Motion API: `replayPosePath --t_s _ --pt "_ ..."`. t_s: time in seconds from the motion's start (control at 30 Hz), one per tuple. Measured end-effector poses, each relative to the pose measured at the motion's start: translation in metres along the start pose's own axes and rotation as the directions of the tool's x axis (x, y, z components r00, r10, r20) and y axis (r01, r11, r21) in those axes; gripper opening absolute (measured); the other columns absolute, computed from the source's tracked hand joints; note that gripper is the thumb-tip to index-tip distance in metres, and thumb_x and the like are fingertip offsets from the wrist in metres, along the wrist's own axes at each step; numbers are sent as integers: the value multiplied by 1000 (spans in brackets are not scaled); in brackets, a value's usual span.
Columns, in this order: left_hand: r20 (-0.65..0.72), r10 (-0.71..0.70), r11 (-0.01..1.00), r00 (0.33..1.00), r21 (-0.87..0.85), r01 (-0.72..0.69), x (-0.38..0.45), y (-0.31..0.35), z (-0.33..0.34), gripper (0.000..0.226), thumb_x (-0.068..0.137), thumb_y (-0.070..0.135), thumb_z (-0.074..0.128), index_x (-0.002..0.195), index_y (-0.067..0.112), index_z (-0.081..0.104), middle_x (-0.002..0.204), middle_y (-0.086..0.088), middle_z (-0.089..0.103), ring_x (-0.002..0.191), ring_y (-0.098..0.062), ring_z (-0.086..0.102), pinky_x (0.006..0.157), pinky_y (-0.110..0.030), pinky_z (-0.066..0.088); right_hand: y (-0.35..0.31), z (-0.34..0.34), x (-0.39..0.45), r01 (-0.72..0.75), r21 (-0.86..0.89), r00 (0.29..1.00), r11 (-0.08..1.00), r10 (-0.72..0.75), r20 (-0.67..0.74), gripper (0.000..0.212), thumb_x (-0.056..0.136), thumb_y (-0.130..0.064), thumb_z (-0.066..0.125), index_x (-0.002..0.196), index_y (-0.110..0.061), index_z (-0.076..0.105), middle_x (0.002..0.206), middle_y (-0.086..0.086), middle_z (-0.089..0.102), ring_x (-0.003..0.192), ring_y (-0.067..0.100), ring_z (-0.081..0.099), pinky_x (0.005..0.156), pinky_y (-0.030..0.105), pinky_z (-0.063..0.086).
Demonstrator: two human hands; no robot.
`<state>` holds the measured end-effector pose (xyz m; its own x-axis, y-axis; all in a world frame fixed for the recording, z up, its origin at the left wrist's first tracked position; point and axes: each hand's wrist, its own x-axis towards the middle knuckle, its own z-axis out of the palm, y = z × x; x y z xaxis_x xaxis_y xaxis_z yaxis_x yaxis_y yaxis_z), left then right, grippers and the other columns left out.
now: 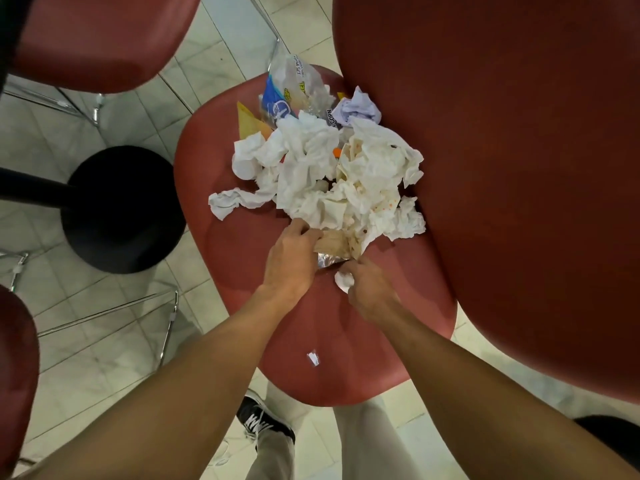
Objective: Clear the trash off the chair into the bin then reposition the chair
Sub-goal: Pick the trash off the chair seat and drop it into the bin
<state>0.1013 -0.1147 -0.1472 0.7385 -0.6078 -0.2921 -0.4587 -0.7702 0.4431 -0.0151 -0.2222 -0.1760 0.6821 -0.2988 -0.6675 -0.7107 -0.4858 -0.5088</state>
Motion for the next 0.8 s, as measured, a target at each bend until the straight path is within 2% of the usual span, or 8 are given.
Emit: replayPosePath --t_s 0.07,0.2,0.27,0.33,0.53,0.63,0.73,0.8 --pt "-21 -22 999 1000 -25 21 -10 -1 -9 33 81 -2 61 109 11 70 106 -6 57 90 -25 60 74 -41 54 -4 -3 -8 19 -5 1000 1000 -19 3 45 73 9 46 106 -16 64 106 1 51 99 26 56 77 37 49" --pt "-76 -36 997 996 -69 31 -35 -6 -27 29 81 1 64 107 10 71 100 -5 55 85 -23 59 78 -37 54 -20 -12 -31 63 -15 998 998 -63 -10 47 72 3 42 87 -39 56 106 -1 51 102 27 56 77 41 51" --pt "-102 -48 995 994 -90 39 -54 -9 -42 27 81 4 64 107 11 71 99 -4 54 83 -21 58 80 -32 52 -31 -14 -46 43 -56 999 997 -43 5 48 79 2 48 114 -29 60 119 2 50 110 26 53 85 41 50" --pt "-117 -70 993 991 -103 58 -71 -12 -53 26 83 8 62 107 11 71 100 -4 53 83 -20 58 82 -29 50 -41 -14 -55 43 -107 999 993 -43 4 47 84 -2 52 128 -20 54 126 6 49 114 27 52 89 39 49" --pt "-184 -155 979 971 -160 126 -143 -36 -84 25 83 8 60 106 11 70 101 -1 55 84 -15 57 77 -21 45 -87 3 -99 101 -211 994 972 -108 -22 52 80 2 54 127 -20 55 119 7 52 107 29 57 77 30 45" --pt "-222 -240 961 945 -195 198 -184 -56 -96 28 83 9 59 109 8 70 105 -2 57 88 -19 59 81 -27 49 -115 19 -120 157 -235 987 959 -161 1 46 82 -2 56 125 -17 57 119 9 54 107 30 57 82 34 47" --pt "-205 -347 924 915 -242 296 -223 -77 -106 28 87 15 58 113 13 67 106 5 52 86 -10 52 77 -18 41 -141 39 -141 226 -212 973 951 -232 -6 31 85 -5 52 115 -8 61 107 11 57 98 32 59 76 34 46" --pt "-222 -404 902 887 -260 346 -261 -98 -114 31 87 14 58 117 11 65 110 3 51 89 -11 52 82 -20 43 -162 65 -163 282 -220 958 934 -287 11 30 84 -5 53 112 -10 63 103 7 56 96 31 58 73 31 43"
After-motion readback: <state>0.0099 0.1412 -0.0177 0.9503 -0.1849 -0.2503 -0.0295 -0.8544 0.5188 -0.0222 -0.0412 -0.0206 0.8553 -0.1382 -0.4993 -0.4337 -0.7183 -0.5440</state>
